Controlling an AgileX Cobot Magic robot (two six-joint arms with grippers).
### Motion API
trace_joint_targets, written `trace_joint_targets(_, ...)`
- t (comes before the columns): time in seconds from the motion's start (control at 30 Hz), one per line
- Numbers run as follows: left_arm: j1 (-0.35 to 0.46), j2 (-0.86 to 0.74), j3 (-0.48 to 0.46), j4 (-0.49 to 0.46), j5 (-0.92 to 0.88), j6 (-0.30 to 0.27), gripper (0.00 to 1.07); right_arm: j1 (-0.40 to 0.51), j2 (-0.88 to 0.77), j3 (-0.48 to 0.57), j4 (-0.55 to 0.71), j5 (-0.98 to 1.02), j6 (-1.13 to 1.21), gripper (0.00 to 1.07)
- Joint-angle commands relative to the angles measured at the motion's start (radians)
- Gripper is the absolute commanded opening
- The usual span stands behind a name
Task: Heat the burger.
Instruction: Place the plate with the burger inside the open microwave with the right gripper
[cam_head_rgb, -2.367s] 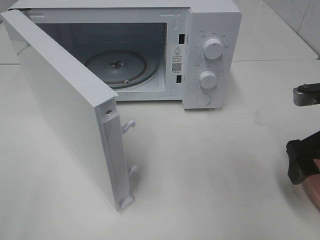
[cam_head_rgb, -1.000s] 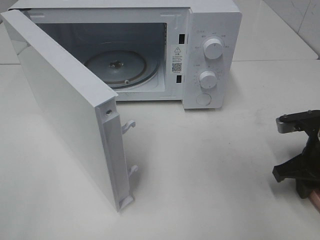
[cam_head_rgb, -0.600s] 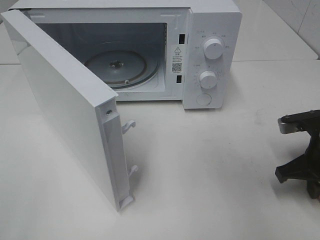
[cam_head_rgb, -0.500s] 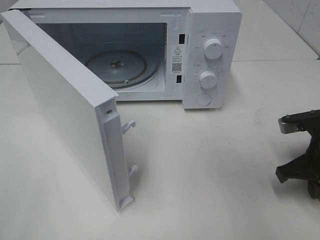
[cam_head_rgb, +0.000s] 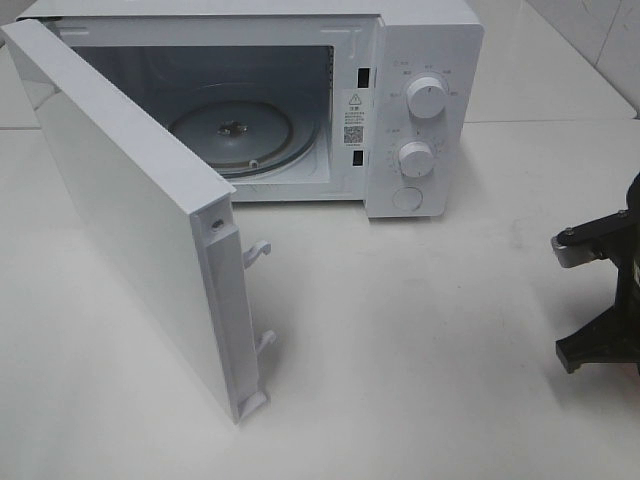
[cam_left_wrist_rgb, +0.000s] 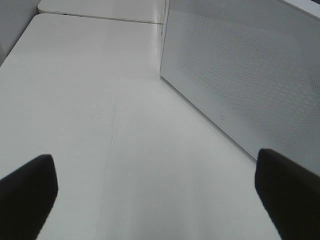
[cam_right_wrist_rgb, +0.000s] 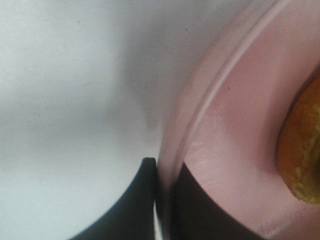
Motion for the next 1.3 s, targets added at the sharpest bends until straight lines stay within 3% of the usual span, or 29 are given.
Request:
trace_joint_targets(0.03,0.002,-0.024,0.002,-0.004,-0.005,0.000,1.00,0.035,-0.036,0.006,-0.069,0.089,0.028,0.00)
trace_joint_targets(0.5,0.002,-0.024,0.002,-0.004,-0.005,0.000,1.00,0.129,-0.051,0.042,-0.080,0.140,0.050,0.00)
trace_joint_targets(1.03,0.002,-0.024,0.002,-0.004,-0.005,0.000,1.00,0.333,-0.053,0.042,-0.093,0.218,0.040,0.00)
trace_joint_targets(1.3,0.002,-0.024,0.002,-0.004,-0.005,0.000,1.00,0.455,-0.165,0.042,-0.097,0.279,-0.014,0.00)
